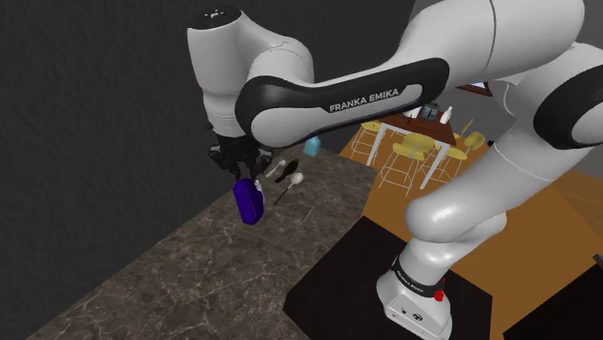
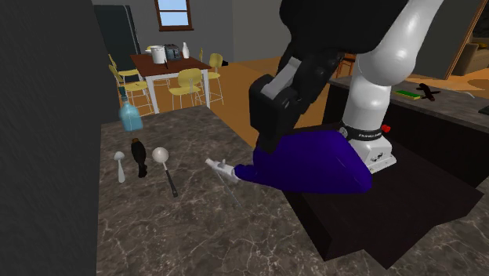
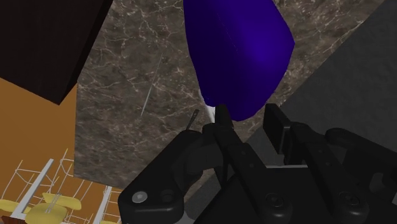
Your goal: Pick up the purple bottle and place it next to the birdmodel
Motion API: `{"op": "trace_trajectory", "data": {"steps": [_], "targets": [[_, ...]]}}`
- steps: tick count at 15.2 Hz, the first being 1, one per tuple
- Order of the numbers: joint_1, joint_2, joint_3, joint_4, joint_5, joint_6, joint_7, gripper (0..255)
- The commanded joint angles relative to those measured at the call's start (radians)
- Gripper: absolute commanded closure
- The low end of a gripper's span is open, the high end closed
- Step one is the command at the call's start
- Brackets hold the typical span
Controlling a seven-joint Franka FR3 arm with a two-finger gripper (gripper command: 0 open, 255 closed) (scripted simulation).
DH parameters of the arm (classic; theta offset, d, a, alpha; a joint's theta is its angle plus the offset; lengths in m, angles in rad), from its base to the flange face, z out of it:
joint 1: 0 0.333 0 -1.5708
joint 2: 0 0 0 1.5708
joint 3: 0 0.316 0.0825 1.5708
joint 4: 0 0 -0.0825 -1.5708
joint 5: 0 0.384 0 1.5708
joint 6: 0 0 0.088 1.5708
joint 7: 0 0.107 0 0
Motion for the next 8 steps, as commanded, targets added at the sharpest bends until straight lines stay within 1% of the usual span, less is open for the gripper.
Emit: {"op": "trace_trajectory", "data": {"steps": [1, 4, 8], "targets": [[0.039, -0.049, -0.087, -0.032, 0.037, 0.017, -0.067, 255], [0.077, -0.116, -0.208, -0.101, 0.077, 0.057, -0.169, 255], [0.093, -0.171, -0.326, -0.176, 0.098, 0.106, -0.284, 255]]}}
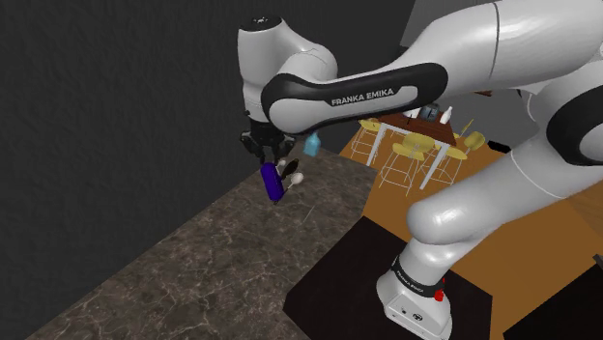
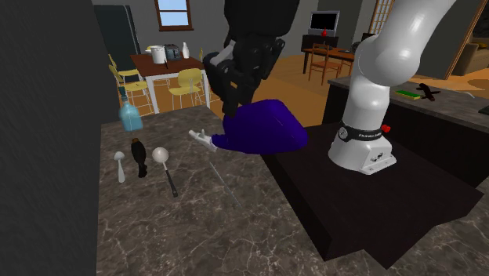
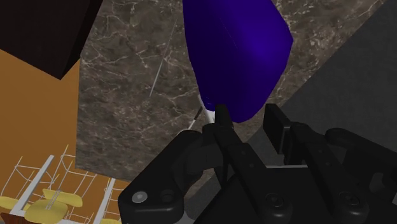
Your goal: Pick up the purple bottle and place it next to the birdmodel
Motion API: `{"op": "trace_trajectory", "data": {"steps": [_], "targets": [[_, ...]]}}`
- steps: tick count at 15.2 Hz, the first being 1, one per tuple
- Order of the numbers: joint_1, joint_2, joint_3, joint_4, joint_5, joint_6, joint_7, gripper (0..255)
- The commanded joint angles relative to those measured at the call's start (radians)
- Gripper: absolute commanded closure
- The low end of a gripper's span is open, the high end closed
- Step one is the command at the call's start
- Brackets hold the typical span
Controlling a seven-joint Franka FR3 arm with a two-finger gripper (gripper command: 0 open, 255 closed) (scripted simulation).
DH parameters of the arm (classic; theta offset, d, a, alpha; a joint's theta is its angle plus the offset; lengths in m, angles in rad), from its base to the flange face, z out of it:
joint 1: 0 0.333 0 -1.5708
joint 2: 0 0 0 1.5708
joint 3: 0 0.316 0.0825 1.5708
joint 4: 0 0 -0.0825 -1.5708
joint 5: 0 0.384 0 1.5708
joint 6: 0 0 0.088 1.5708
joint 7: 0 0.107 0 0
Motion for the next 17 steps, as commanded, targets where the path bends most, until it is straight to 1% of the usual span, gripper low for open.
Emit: {"op": "trace_trajectory", "data": {"steps": [1, 5, 8, 13, 17], "targets": [[0.005, -0.024, -0.054, -0.032, 0.007, 0.021, -0.056, 255], [-0.009, -0.047, -0.144, -0.084, 0.002, 0.068, -0.156, 255], [-0.028, -0.050, -0.203, -0.111, -0.011, 0.103, -0.224, 255], [-0.075, -0.031, -0.288, -0.132, -0.045, 0.159, -0.329, 255], [-0.121, 0.005, -0.346, -0.128, -0.079, 0.202, -0.405, 255]]}}
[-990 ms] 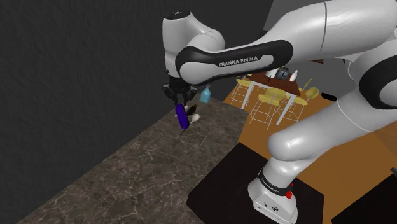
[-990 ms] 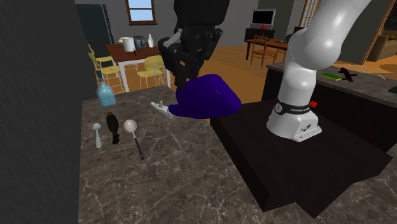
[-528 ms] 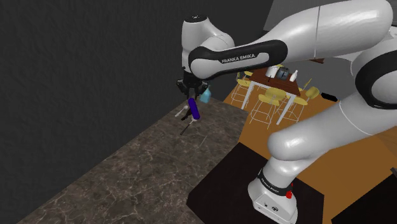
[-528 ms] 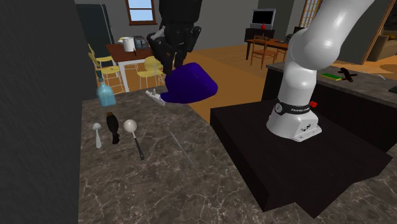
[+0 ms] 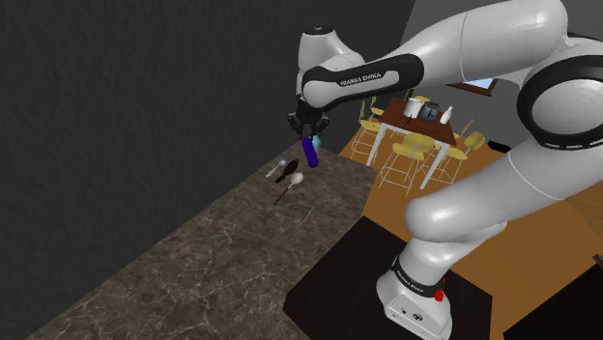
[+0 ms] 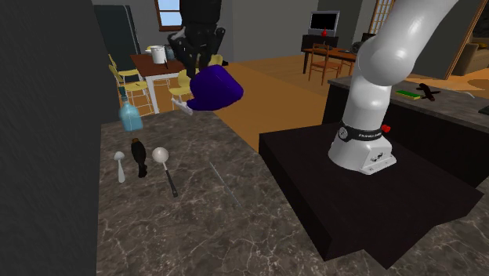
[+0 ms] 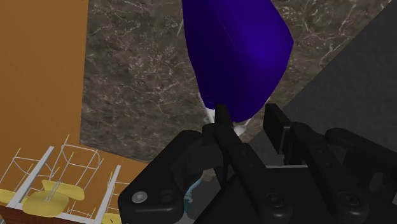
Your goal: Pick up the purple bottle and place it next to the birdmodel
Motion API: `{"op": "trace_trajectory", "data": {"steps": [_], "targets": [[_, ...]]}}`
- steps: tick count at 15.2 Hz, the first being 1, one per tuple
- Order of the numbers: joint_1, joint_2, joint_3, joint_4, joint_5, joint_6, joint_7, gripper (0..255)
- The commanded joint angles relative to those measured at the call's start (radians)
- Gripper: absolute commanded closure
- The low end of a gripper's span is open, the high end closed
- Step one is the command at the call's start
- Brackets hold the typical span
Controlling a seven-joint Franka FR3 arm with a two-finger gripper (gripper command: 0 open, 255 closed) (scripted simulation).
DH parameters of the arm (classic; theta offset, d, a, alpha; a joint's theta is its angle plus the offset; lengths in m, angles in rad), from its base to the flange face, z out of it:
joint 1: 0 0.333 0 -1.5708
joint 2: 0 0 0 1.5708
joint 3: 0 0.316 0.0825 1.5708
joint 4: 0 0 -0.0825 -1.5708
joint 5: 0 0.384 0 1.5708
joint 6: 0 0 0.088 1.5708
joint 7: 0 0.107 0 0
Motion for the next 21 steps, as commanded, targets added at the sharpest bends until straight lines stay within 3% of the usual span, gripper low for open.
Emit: {"op": "trace_trajectory", "data": {"steps": [1, 15, 19, 21], "targets": [[-0.025, 0.024, -0.027, 0.005, -0.021, 0.024, -0.037, 255], [-0.189, 0.274, -0.177, 0.190, -0.158, 0.113, -0.252, 255], [-0.227, 0.377, -0.211, 0.294, -0.195, 0.115, -0.309, 255], [-0.227, 0.386, -0.212, 0.277, -0.207, 0.139, -0.297, 255]]}}
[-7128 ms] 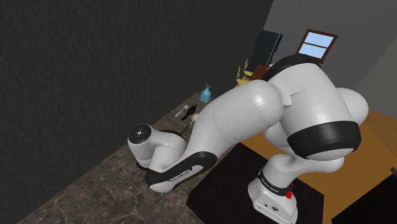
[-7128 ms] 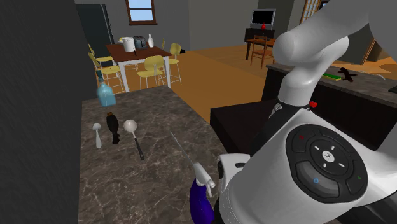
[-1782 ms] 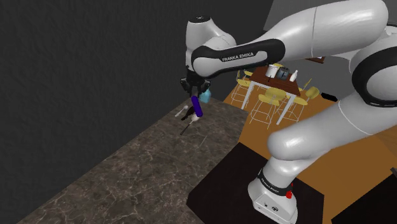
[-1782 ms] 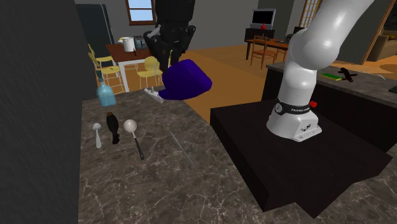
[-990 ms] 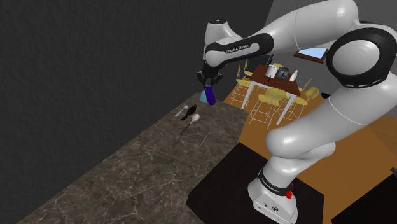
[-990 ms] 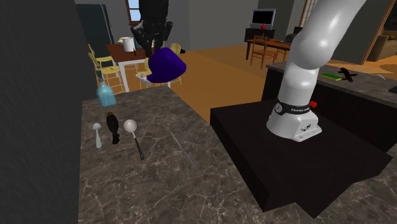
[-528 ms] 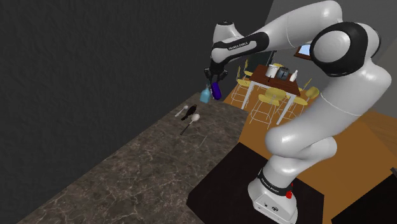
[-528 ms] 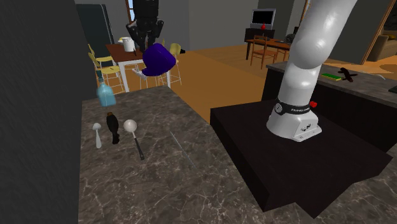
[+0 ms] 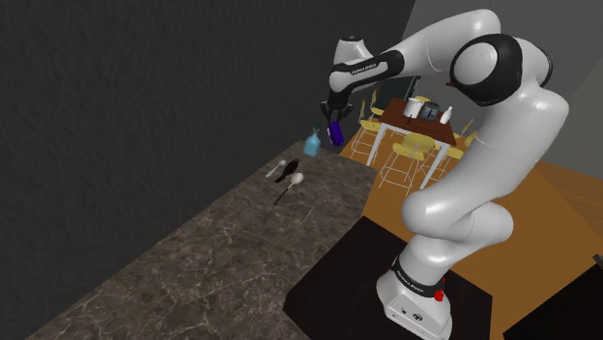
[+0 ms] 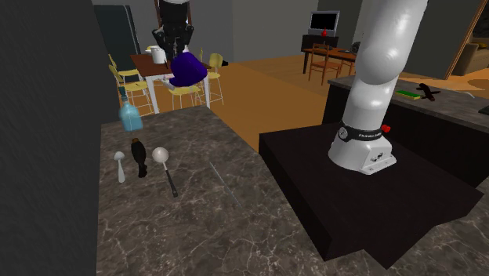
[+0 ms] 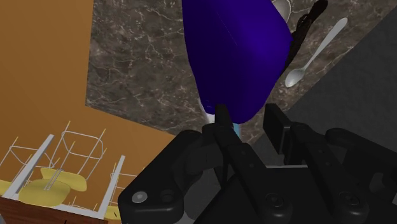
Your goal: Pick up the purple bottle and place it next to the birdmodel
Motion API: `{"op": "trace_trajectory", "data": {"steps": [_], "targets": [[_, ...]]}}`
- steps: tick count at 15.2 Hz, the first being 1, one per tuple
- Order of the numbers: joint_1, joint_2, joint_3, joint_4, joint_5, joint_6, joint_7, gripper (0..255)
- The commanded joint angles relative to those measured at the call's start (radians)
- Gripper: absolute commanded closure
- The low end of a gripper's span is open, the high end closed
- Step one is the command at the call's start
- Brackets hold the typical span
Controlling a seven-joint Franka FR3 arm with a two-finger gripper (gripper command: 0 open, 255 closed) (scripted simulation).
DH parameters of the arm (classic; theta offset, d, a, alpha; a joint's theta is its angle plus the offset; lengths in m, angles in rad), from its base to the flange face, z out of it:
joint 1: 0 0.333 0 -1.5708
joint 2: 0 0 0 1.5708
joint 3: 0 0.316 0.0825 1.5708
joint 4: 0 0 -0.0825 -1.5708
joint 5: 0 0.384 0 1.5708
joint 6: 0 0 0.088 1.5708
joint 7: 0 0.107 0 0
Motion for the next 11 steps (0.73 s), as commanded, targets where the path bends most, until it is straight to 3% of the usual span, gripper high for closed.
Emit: {"op": "trace_trajectory", "data": {"steps": [1, 11], "targets": [[-0.003, 0.015, -0.003, -0.008, -0.013, 0.022, 0.005, 255], [-0.001, 0.075, -0.010, -0.076, -0.089, 0.132, 0.079, 255]]}}
